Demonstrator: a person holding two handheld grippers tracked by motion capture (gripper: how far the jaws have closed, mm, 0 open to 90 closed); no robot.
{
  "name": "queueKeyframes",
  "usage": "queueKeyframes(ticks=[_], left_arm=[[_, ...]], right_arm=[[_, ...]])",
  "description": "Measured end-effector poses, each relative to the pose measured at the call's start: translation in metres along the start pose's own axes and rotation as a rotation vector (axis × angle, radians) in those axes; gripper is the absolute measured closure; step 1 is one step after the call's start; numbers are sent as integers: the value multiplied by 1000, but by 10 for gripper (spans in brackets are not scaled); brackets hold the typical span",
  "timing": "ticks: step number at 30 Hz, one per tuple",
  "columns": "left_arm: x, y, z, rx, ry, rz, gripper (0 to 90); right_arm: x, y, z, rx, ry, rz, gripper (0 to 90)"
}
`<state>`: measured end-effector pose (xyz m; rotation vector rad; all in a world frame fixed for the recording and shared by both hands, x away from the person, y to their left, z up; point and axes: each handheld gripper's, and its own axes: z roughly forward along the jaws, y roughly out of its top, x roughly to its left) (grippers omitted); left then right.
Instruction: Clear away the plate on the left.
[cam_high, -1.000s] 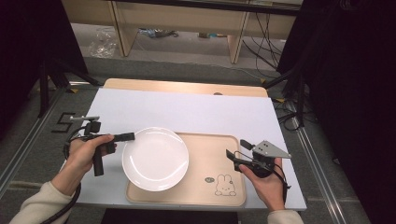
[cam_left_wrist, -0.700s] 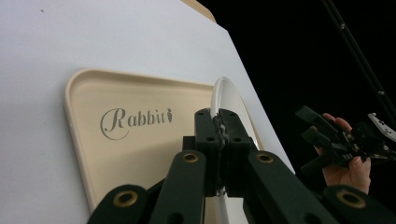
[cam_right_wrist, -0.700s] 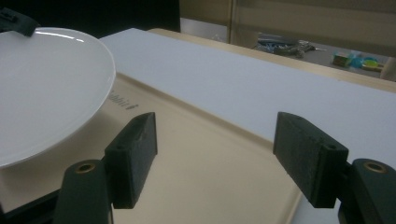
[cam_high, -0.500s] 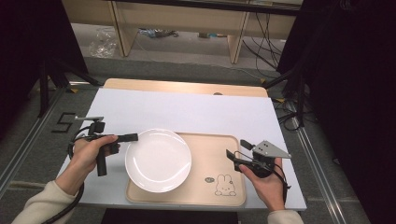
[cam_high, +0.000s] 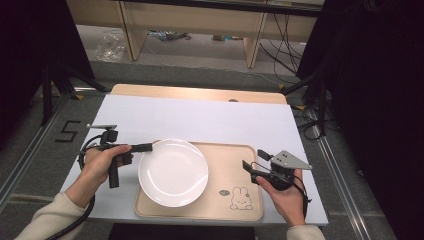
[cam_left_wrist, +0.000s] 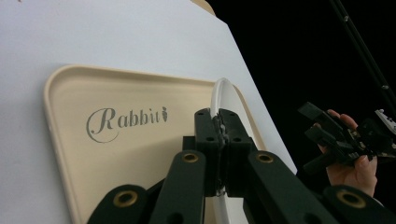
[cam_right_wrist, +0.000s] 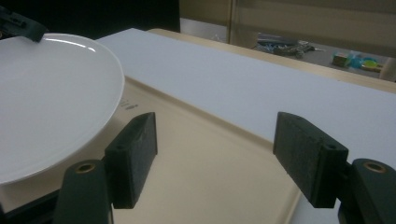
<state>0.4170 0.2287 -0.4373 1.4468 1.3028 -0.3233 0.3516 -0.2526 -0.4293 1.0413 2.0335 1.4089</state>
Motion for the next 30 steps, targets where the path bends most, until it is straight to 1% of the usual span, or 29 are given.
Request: queueKeyframes(ticks=[1, 2, 3, 4, 5, 6, 8, 9, 14, 15, 17, 18, 19, 27, 29, 30], left_arm=[[0, 0, 0, 0, -1, 1, 873], [0, 0, 0, -2, 1, 1, 873], [-1, 0, 1, -1, 2, 2, 873], [0, 1, 1, 7, -1, 5, 873], [0, 1, 1, 7, -1, 5, 874], [-1, 0, 2, 1, 2, 0, 873], [-2, 0, 3, 5, 2, 5, 873], [-2, 0, 3, 5, 2, 5, 873], [-3, 0, 7, 9, 2, 8, 874], [-3, 0, 7, 17, -1, 8, 874], [-3, 0, 9, 11, 3, 6, 873], [-4, 0, 10, 9, 3, 6, 873], [-4, 0, 10, 14, 3, 7, 874], [-4, 0, 14, 27, 0, 7, 873], [-5, -1, 16, 18, 8, 6, 873], [-5, -1, 17, 19, 10, 6, 873]], right_arm=[[0, 0, -1, 7, -5, -3, 314], [0, 0, 0, -3, 2, 1, 314], [-1, 0, 0, -9, 0, -19, 314], [-1, 0, 0, -5, 1, -10, 314], [-1, 0, 0, -5, 1, -10, 314], [0, 0, 0, 1, -5, 1, 314], [0, 0, -1, 9, -5, -2, 314], [0, 0, 0, 4, -10, -4, 314], [0, 0, -1, 7, -5, -4, 314], [0, 0, -1, 7, -5, -4, 314], [0, 0, -1, 8, -6, -3, 314], [0, 0, 0, -2, 1, 1, 314], [0, 0, -1, 7, -6, -4, 314], [0, 0, -1, 6, -7, -4, 314], [0, 0, -1, 7, -6, -3, 314], [-1, 0, -1, 2, -12, -24, 314]])
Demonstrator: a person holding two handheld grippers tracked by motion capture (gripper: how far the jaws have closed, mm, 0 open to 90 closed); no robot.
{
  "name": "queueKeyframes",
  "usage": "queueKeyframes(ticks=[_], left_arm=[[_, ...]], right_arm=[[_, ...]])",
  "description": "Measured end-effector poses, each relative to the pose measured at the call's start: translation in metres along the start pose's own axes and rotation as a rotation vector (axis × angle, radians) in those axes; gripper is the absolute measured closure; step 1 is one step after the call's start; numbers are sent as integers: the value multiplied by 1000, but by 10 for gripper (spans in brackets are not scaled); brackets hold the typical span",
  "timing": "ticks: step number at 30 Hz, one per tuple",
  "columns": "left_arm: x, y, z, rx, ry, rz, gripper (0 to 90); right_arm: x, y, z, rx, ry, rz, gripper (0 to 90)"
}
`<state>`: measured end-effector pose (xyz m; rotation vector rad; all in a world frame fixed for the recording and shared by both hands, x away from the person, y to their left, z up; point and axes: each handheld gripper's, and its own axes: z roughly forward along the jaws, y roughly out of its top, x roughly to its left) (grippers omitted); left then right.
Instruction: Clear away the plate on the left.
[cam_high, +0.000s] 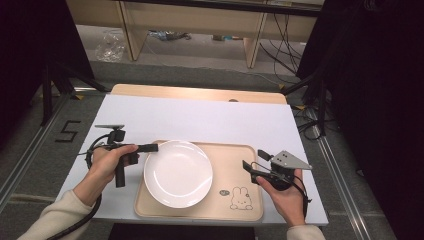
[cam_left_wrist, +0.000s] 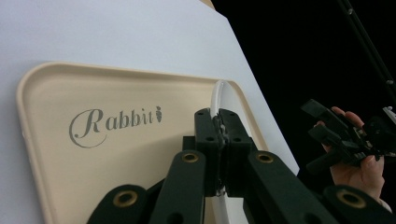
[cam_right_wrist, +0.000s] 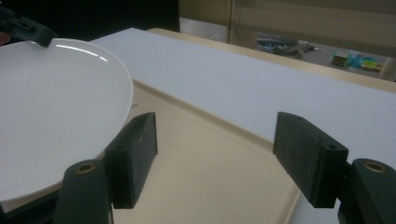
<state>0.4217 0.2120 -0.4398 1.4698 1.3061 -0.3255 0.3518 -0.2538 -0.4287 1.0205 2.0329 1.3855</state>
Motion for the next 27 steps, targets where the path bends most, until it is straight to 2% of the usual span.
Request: queueKeyframes(ticks=[8, 13, 15, 16, 20, 21, 22, 27], left_arm=[[-2, -1, 6, 8, 0, 2, 872], [-2, -2, 8, 17, 5, 9, 871], [-2, -3, 11, 20, 7, 10, 871], [-2, -3, 12, 17, 8, 8, 871], [-2, -4, 14, 22, 15, 10, 871], [-2, -4, 15, 25, 19, 11, 870], [-2, -4, 15, 25, 19, 11, 870], [-2, -5, 18, 31, 22, 9, 868]], right_arm=[[0, 0, 0, -2, -1, -3, 314], [1, 0, 1, -5, 14, 24, 314], [1, 0, 1, -1, 10, 22, 314], [0, 0, 0, 0, 1, 0, 314], [1, 0, 0, 5, 7, 19, 314], [0, 0, 0, -1, 1, -2, 314], [0, 0, 0, -1, 1, -2, 314], [1, 0, 0, 4, 9, 20, 314]])
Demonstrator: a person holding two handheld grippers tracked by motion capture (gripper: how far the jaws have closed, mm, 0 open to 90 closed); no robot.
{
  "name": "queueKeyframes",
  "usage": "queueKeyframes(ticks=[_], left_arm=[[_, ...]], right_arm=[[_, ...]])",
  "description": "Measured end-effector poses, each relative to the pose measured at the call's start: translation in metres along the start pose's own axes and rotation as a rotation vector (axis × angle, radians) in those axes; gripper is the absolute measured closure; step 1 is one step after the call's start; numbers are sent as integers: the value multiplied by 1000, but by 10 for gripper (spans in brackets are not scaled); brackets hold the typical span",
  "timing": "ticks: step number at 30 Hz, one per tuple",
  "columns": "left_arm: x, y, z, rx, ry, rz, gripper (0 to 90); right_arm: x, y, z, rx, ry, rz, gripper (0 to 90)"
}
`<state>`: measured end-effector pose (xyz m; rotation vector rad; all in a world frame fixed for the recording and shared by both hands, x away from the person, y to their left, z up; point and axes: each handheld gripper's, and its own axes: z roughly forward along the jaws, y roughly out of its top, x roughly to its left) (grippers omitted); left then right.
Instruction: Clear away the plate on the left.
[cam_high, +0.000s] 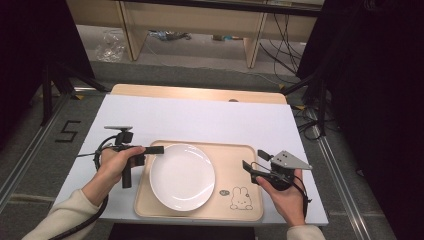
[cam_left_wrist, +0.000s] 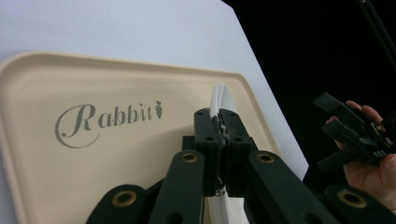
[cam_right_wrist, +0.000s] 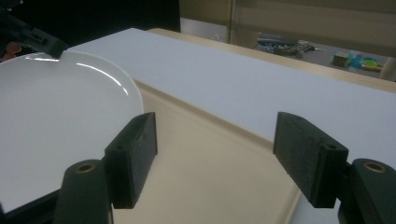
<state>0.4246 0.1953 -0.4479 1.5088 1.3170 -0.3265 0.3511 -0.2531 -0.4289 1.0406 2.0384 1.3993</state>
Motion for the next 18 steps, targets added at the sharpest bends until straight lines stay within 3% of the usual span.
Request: queueKeyframes(ticks=[5, 8, 9, 18], left_arm=[[0, -1, 4, 3, 4, -3, 865], [0, -1, 4, 7, 3, 1, 866], [-1, -1, 5, 6, 12, 8, 866], [5, -2, 9, 18, 30, 48, 871]], right_arm=[[0, 0, 2, -15, 4, -3, 314], [-1, 0, 0, 3, -4, -17, 314], [-1, 0, 2, -17, 4, -10, 314], [1, -1, 1, -3, -3, 11, 314]])
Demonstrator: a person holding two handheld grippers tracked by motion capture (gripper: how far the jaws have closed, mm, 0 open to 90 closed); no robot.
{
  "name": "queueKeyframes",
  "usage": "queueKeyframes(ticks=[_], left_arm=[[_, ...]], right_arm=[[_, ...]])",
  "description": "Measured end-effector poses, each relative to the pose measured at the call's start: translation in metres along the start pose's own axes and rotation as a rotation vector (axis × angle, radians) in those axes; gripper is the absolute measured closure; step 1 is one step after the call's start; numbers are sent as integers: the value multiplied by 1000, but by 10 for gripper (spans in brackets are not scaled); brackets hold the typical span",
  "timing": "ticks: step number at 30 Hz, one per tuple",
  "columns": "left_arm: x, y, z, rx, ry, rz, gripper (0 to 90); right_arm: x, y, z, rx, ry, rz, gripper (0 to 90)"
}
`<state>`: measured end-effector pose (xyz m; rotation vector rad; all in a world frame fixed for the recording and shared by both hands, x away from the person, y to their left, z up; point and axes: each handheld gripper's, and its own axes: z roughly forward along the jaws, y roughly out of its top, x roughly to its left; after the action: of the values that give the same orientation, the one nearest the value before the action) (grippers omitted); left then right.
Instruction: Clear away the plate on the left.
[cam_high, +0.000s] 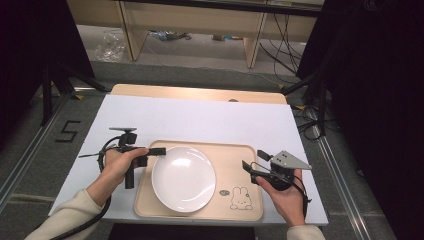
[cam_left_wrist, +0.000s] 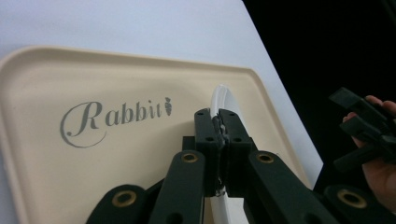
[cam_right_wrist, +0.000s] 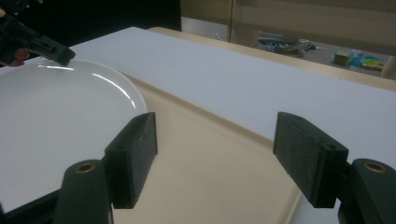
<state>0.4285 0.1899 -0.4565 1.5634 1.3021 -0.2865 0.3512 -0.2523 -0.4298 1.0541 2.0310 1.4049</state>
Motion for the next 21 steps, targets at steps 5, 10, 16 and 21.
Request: queueKeyframes(ticks=[5, 10, 16, 21], left_arm=[[4, 0, 1, 15, 4, -7, 872], [8, 0, 2, 37, 6, -2, 870], [11, -1, 3, 65, 50, 43, 864], [10, 2, -1, 40, 58, 56, 848]], right_arm=[[0, 0, 1, -2, 2, -8, 314], [-1, 0, 0, 6, 5, -12, 314], [0, 0, 0, -3, 6, -11, 311], [-2, 0, 0, -12, -14, -35, 310]])
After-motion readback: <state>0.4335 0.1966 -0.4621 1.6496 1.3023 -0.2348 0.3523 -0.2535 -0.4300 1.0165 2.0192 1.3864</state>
